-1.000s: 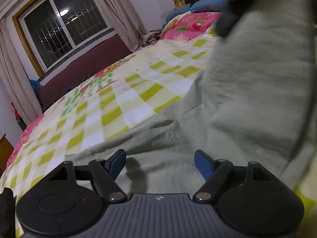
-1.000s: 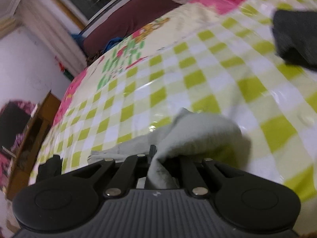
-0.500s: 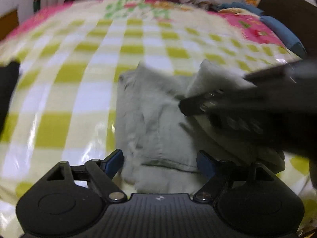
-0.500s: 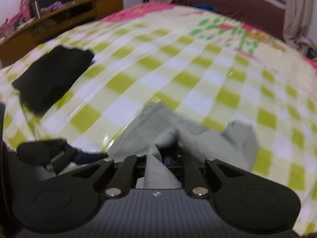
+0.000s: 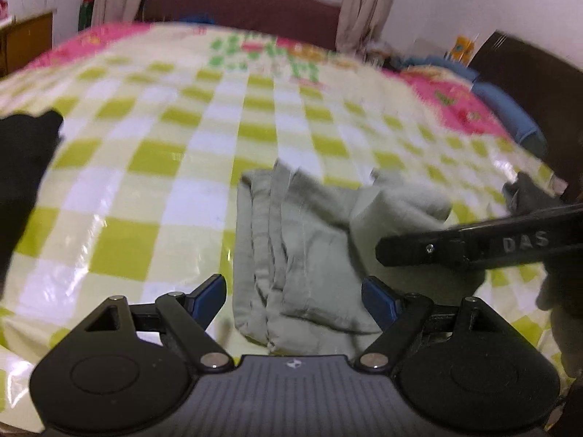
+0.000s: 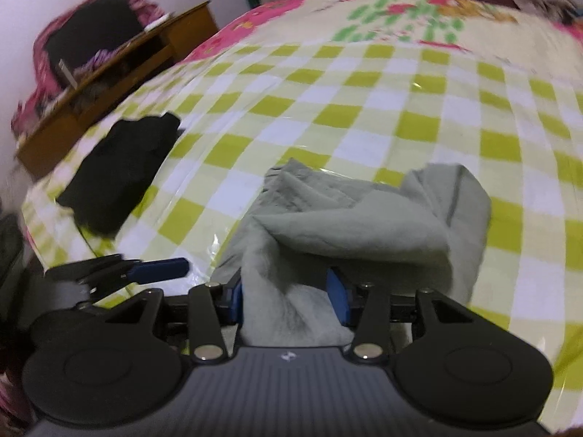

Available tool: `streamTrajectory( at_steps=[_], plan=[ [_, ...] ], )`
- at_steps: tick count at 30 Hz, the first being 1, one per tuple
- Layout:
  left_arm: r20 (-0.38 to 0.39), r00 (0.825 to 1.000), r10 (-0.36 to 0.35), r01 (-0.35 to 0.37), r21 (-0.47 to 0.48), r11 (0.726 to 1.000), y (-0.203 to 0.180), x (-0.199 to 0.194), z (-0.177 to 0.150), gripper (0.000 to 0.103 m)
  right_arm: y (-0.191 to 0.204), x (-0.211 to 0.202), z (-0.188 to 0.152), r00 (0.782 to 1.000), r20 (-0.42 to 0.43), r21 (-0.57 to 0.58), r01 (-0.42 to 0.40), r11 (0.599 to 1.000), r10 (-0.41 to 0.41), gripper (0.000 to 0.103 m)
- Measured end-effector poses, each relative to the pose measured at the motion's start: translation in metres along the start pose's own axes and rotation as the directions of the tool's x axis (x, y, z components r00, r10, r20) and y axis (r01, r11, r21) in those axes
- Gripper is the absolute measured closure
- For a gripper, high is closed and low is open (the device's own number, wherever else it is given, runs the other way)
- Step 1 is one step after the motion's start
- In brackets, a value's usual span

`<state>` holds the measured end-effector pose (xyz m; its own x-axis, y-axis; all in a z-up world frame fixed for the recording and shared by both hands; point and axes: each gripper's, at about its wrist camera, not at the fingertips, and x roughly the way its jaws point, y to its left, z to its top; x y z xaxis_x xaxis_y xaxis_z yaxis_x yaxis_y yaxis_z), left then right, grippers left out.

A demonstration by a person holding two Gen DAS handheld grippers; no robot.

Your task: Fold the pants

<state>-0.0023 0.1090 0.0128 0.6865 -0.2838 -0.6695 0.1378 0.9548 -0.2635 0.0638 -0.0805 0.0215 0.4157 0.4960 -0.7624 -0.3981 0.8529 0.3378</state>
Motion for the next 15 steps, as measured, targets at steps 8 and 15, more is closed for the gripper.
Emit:
streamTrajectory(
  at_steps=[8,15],
  plan=[
    [0.071,0.992,-0.103,0.099,0.052,0.994,-0.014,-0.02,-0.002,0.009,-0.048,-0.02,-0.006,0.983,0.088,0.259,-0.177,0.95,0.159,0.049],
    [0.071,0.983,-0.169,0.163,0.085,0.983,-0.037,-0.028,-0.001,0.008,-0.087,-0.015,-0.01,0.966,0.159,0.462,-0.257,0.849,0.206,0.042]
  ],
)
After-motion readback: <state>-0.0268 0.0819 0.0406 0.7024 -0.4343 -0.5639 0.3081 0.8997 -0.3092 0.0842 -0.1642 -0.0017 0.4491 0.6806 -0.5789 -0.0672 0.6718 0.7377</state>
